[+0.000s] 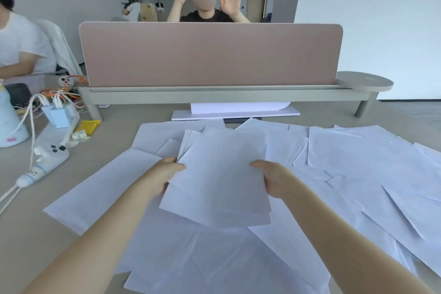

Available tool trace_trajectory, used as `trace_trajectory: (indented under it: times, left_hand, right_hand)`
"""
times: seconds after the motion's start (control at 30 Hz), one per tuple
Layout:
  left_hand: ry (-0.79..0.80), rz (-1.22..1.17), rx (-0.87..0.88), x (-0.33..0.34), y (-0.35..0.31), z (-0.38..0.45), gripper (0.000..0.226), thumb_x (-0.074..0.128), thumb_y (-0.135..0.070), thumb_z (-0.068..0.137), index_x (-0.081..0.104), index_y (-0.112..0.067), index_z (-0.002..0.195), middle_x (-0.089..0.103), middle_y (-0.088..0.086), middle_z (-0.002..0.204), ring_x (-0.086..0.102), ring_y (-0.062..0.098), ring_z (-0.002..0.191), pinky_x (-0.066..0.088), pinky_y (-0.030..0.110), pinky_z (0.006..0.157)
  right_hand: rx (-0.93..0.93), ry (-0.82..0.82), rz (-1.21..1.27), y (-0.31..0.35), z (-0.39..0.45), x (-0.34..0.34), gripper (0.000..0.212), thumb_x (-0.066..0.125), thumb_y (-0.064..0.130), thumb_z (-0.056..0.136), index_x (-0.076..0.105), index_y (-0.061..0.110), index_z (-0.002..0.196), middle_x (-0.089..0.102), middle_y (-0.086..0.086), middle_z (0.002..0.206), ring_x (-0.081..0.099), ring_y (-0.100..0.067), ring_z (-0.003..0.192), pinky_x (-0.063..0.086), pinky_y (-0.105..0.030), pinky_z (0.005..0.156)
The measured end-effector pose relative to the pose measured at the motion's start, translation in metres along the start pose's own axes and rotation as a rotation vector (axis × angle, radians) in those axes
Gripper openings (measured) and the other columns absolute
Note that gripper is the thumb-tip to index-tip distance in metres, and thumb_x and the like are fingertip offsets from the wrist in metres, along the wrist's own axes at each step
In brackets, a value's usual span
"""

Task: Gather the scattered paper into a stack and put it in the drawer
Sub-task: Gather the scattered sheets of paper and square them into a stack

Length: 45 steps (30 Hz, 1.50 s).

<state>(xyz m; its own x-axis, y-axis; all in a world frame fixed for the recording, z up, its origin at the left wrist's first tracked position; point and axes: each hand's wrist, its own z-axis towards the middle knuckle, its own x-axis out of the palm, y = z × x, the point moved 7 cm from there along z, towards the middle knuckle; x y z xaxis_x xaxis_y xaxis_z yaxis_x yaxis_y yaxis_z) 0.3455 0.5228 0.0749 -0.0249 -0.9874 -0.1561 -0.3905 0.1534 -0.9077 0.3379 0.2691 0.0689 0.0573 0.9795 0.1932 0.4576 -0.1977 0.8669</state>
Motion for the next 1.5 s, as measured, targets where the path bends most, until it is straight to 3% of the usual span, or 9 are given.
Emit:
trace_trajectory:
  times: [0.17,0.23,0.3,0.43,0.7,0.9,1.03,1.27,1.5]
  left_hand:
    - [0.005,0.105,0.047,0.013,-0.004,-0.025,0.017,0.051,-0.012,0.091,0.064,-0.015,0.100,0.067,0.006,0.099,0.063,0.020,0.081,0.048,0.028,0.072]
    - [-0.156,0.218,0.113,-0.011,-0.006,-0.032,0.018,0.050,-0.018,0.091,0.062,-0.019,0.105,0.059,0.005,0.110,0.060,0.019,0.091,0.043,0.028,0.077]
    - [-0.327,0.357,0.094,-0.044,0.001,-0.041,0.043,0.049,-0.028,0.092,0.046,-0.018,0.134,0.045,0.004,0.138,0.049,0.025,0.122,0.039,0.029,0.094]
    - [-0.577,0.739,-0.105,-0.101,0.040,-0.076,0.056,0.031,-0.048,0.095,0.027,-0.025,0.146,0.031,0.003,0.152,0.025,0.027,0.140,0.011,0.049,0.113]
    - [-0.522,0.828,0.031,-0.112,0.079,-0.093,0.062,0.022,-0.052,0.096,0.019,-0.019,0.148,0.023,0.001,0.157,0.017,0.019,0.146,0.011,0.044,0.116]
    - [-0.551,0.669,0.109,-0.107,0.064,-0.080,0.069,0.032,-0.054,0.094,0.010,-0.023,0.151,0.003,0.001,0.161,0.017,0.032,0.144,0.015,0.043,0.117]
    - [-0.554,0.686,0.158,-0.107,0.053,-0.061,0.073,0.033,-0.056,0.092,0.007,-0.024,0.151,-0.001,0.001,0.161,0.013,0.028,0.146,0.012,0.041,0.119]
    - [-0.589,0.633,0.213,-0.084,0.037,-0.035,0.066,0.037,-0.046,0.095,0.015,-0.019,0.150,0.007,0.007,0.160,0.011,0.026,0.147,0.012,0.042,0.118]
    - [-0.532,0.763,0.077,-0.070,0.038,-0.025,0.064,0.026,-0.046,0.097,0.008,-0.016,0.151,0.004,0.008,0.160,0.005,0.028,0.147,0.005,0.042,0.118]
  right_hand:
    - [-0.143,0.044,-0.247,0.013,-0.007,0.004,0.023,0.043,-0.016,0.083,0.062,-0.004,0.086,0.067,-0.002,0.052,0.064,-0.015,0.043,0.052,-0.022,0.043]
    - [-0.193,0.071,-0.363,0.024,-0.015,0.010,0.020,0.050,-0.011,0.079,0.064,-0.003,0.091,0.067,-0.007,0.065,0.063,-0.020,0.052,0.051,-0.025,0.053]
    - [-0.201,0.129,-0.500,0.029,-0.023,0.023,0.031,0.059,0.000,0.067,0.064,0.004,0.097,0.064,-0.011,0.082,0.063,-0.021,0.064,0.048,-0.030,0.067]
    - [-0.305,0.176,-0.878,0.037,-0.030,0.063,0.031,0.056,0.004,0.083,0.059,0.023,0.107,0.060,-0.003,0.101,0.055,-0.024,0.093,0.043,-0.030,0.078]
    - [-0.397,0.209,-1.154,0.020,-0.014,0.148,0.038,0.051,0.010,0.090,0.052,0.013,0.128,0.055,-0.004,0.109,0.048,-0.021,0.091,0.037,-0.024,0.070]
    - [-0.260,0.202,-1.038,0.005,0.012,0.146,0.019,0.056,0.016,0.087,0.060,0.015,0.105,0.053,0.002,0.081,0.050,-0.016,0.073,0.037,-0.023,0.061]
    - [-0.181,0.272,-0.948,0.001,0.017,0.145,0.022,0.060,0.014,0.085,0.058,0.016,0.106,0.053,0.002,0.088,0.050,-0.017,0.078,0.034,-0.022,0.056]
    - [-0.273,-0.039,-0.750,0.042,0.026,0.086,0.042,0.054,0.002,0.081,0.050,0.010,0.123,0.054,-0.002,0.086,0.050,-0.022,0.083,0.040,-0.023,0.061]
    - [-0.184,-0.206,-0.822,0.036,0.011,0.040,0.009,0.050,0.011,0.076,0.058,0.007,0.078,0.053,-0.007,0.074,0.050,-0.023,0.067,0.035,-0.027,0.063]
